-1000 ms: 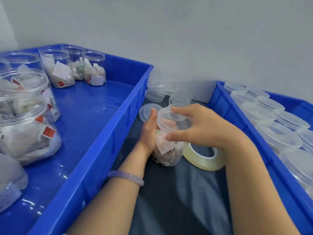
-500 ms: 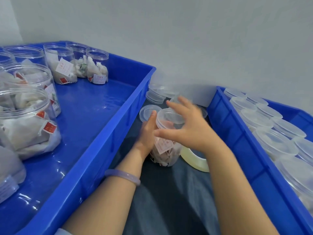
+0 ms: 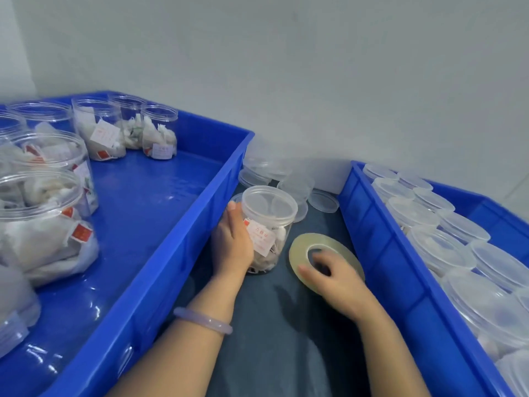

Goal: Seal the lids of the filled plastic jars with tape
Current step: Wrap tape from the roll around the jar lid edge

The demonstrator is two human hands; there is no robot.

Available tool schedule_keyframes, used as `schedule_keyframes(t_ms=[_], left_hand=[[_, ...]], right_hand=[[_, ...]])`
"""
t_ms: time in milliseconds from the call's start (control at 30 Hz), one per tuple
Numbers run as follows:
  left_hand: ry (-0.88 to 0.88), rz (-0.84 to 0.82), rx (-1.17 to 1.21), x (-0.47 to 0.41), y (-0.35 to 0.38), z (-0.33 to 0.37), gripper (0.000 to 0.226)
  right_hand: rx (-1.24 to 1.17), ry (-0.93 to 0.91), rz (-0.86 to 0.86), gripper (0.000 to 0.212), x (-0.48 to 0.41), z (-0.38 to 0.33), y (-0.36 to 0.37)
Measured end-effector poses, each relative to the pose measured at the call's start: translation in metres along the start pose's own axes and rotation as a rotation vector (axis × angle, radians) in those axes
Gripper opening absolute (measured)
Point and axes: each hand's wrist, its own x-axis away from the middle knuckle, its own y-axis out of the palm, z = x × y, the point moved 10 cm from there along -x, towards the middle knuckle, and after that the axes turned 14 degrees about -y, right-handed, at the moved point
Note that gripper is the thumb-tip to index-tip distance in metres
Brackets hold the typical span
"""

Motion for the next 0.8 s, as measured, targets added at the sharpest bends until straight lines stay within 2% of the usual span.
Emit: schedule_keyframes(t_ms=[67, 133, 167, 233, 367, 433, 500, 633, 733, 800], left_hand=[[0.054, 0.081, -0.051, 0.005, -0.008, 0.006, 0.04], [0.121, 0.163, -0.058, 0.013, -0.019, 0.014, 0.025], [0.163, 0.169, -0.06, 0.02, -0.022, 0.018, 0.022], [0.292, 0.124, -0.082, 0.034, -0.021, 0.031, 0.023], [0.592, -0.015, -0.239, 0.072, -0.004, 0.054, 0.034], [0.654, -0.115, -0.307, 0.087, 0.01, 0.055, 0.037], [0.55, -0.256, -0.289, 0.092, 0.023, 0.048, 0.04], [0.307, -0.518, -0.26, 0.097, 0.049, 0.023, 0.056], [0.28, -0.687, -0.221, 0.103, 0.062, 0.018, 0.067], [0.267, -0.728, -0.193, 0.102, 0.064, 0.018, 0.071]], right_hand=[[0.299, -0.012, -0.111, 0.049, 0.005, 0.014, 0.015], [0.35, -0.068, -0.021, 0.04, 0.004, 0.007, 0.011], [0.327, -0.088, 0.021, 0.036, 0.005, 0.002, 0.008], [0.2, -0.09, 0.127, 0.041, 0.008, 0.001, 0.001], [-0.068, -0.051, 0.436, 0.041, 0.023, -0.004, -0.025], [-0.152, -0.035, 0.565, 0.044, 0.031, -0.004, -0.036], [-0.222, -0.054, 0.611, 0.04, 0.034, -0.004, -0.039], [-0.34, -0.158, 0.591, 0.021, 0.033, -0.014, -0.036], [-0.473, -0.234, 0.562, 0.01, 0.032, -0.024, -0.031], [-0.57, -0.291, 0.534, 0.018, 0.031, -0.029, -0.027]])
